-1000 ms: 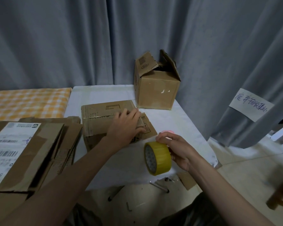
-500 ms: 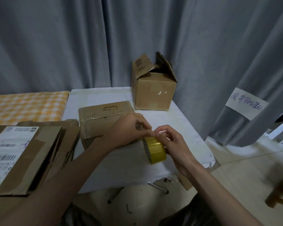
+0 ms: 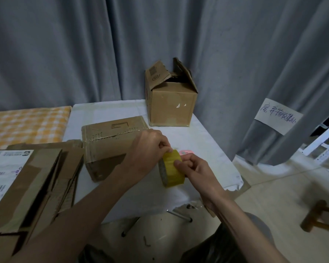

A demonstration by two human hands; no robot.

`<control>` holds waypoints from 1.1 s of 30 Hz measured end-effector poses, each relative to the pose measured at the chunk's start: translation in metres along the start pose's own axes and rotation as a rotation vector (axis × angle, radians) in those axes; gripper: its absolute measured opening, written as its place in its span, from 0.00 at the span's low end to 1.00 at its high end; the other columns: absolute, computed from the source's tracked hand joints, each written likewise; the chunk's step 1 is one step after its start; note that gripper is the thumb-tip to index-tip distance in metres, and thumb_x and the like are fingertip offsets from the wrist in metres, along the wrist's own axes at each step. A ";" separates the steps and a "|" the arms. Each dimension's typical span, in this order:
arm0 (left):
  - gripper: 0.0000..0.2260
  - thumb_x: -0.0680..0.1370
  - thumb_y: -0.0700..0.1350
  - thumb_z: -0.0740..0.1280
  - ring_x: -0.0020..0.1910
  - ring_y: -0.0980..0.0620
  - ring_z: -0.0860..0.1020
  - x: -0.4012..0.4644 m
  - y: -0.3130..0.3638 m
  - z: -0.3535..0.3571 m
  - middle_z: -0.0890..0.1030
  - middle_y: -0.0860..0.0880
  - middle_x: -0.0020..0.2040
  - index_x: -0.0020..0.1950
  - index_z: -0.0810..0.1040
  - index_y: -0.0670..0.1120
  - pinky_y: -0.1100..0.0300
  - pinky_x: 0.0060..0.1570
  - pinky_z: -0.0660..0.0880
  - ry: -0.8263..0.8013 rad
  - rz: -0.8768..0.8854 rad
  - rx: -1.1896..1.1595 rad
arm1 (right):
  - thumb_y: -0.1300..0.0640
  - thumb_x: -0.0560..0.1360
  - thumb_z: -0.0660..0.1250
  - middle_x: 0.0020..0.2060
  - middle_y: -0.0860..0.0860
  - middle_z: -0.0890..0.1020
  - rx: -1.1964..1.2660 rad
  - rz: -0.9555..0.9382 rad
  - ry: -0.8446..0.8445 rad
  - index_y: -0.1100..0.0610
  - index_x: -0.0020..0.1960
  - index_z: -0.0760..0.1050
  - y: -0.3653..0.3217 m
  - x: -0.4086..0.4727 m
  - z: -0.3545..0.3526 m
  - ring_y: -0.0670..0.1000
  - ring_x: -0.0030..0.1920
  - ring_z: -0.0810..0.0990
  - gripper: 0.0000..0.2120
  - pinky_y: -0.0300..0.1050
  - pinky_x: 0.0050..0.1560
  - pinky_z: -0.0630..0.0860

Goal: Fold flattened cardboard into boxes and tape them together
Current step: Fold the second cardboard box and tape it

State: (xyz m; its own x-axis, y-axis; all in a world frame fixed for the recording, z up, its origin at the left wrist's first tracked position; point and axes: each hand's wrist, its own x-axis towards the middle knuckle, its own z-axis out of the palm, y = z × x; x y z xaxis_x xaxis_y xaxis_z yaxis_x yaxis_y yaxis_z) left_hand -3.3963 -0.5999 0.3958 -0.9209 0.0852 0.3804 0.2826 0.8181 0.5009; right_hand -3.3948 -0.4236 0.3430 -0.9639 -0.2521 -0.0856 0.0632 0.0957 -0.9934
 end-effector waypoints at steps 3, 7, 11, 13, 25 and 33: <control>0.05 0.74 0.46 0.74 0.40 0.54 0.76 -0.002 0.003 0.000 0.83 0.50 0.40 0.45 0.87 0.46 0.55 0.44 0.75 0.033 0.035 0.012 | 0.56 0.78 0.71 0.38 0.56 0.73 -0.058 -0.066 0.082 0.61 0.48 0.77 -0.003 0.000 -0.004 0.51 0.42 0.74 0.08 0.48 0.47 0.74; 0.05 0.74 0.46 0.74 0.40 0.55 0.77 -0.005 0.009 -0.004 0.84 0.50 0.41 0.46 0.87 0.46 0.58 0.43 0.75 0.148 0.069 0.004 | 0.54 0.79 0.69 0.36 0.48 0.76 -0.166 -0.115 0.112 0.54 0.47 0.76 -0.005 0.005 -0.003 0.48 0.41 0.75 0.04 0.47 0.44 0.73; 0.04 0.72 0.46 0.77 0.38 0.56 0.78 -0.010 0.017 -0.008 0.84 0.51 0.39 0.43 0.88 0.47 0.61 0.40 0.75 0.202 0.084 -0.049 | 0.57 0.80 0.68 0.30 0.43 0.75 -0.207 -0.223 0.151 0.47 0.53 0.72 -0.003 0.006 -0.005 0.41 0.36 0.74 0.07 0.34 0.38 0.71; 0.04 0.72 0.46 0.76 0.38 0.56 0.79 -0.008 0.016 -0.010 0.85 0.52 0.40 0.44 0.88 0.47 0.61 0.40 0.75 0.204 0.033 -0.108 | 0.61 0.80 0.66 0.32 0.46 0.76 -0.215 -0.322 0.109 0.45 0.59 0.71 -0.003 0.004 -0.008 0.42 0.37 0.76 0.13 0.33 0.40 0.73; 0.06 0.74 0.47 0.75 0.29 0.64 0.75 0.008 0.005 0.003 0.79 0.60 0.27 0.41 0.87 0.47 0.74 0.29 0.66 -0.010 -0.143 -0.206 | 0.67 0.79 0.65 0.46 0.58 0.74 -0.169 -0.333 -0.057 0.47 0.54 0.75 -0.001 -0.006 -0.026 0.49 0.46 0.74 0.15 0.43 0.47 0.76; 0.26 0.71 0.59 0.75 0.50 0.51 0.79 0.019 0.013 0.022 0.84 0.47 0.50 0.64 0.80 0.46 0.55 0.51 0.76 -0.102 -0.163 0.106 | 0.70 0.77 0.67 0.46 0.51 0.77 -0.262 -0.354 0.029 0.50 0.55 0.74 0.008 -0.012 -0.039 0.58 0.46 0.77 0.16 0.60 0.49 0.78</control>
State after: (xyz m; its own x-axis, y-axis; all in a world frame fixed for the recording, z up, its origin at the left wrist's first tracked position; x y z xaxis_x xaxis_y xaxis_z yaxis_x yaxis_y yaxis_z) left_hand -3.4156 -0.5748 0.3923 -0.9761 -0.0004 0.2175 0.1027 0.8805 0.4627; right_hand -3.3928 -0.3824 0.3387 -0.9215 -0.2866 0.2621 -0.3360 0.2499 -0.9081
